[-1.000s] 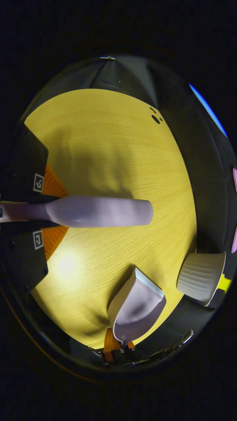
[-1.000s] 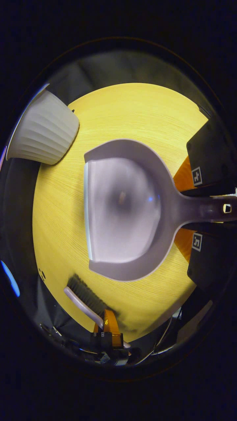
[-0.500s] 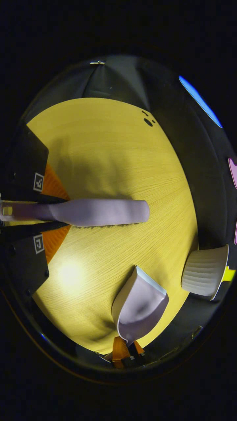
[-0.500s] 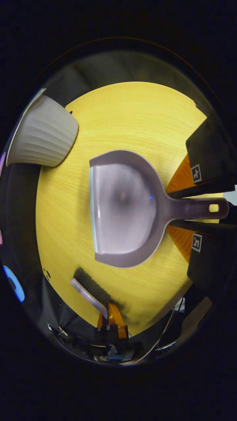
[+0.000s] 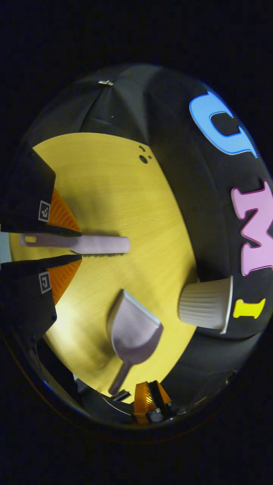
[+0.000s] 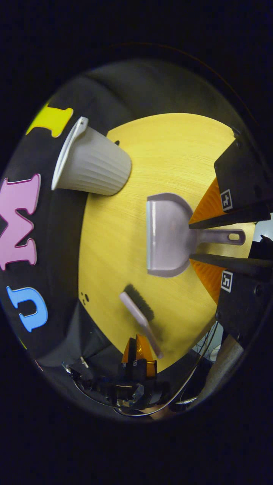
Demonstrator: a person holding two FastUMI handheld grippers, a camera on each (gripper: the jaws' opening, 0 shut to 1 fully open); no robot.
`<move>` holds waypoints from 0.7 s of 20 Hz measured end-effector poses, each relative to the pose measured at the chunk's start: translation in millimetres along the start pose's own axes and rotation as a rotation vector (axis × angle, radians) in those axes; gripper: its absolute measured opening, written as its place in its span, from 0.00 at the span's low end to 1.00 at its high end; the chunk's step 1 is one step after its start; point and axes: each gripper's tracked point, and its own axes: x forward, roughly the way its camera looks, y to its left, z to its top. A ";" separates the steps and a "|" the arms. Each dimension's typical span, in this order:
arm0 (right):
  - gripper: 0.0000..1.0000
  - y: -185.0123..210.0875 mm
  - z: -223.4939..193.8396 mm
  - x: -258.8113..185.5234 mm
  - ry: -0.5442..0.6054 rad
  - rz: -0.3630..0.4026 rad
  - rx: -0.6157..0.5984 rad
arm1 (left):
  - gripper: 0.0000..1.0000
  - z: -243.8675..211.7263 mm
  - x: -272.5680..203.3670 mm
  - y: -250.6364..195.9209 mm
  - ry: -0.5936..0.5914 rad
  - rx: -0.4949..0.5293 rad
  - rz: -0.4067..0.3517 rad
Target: Pick up the small broom and dustpan from the desktop, sweep the trash into the dustpan with the broom, and then empty the trash into the garbage bin.
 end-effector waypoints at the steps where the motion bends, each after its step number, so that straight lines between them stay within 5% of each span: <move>1: 0.42 1.5 16.8 -8.1 -0.045 -0.002 -0.005 | 0.33 20.4 -12.7 -1.6 -0.058 -0.013 -0.003; 8: 0.41 10.2 131.2 -82.3 -0.401 -0.028 -0.095 | 0.33 164.0 -112.5 -9.5 -0.517 -0.133 -0.013; 14: 0.36 11.9 181.8 -128.2 -0.599 -0.038 -0.095 | 0.32 203.9 -153.7 -19.0 -0.668 -0.137 -0.016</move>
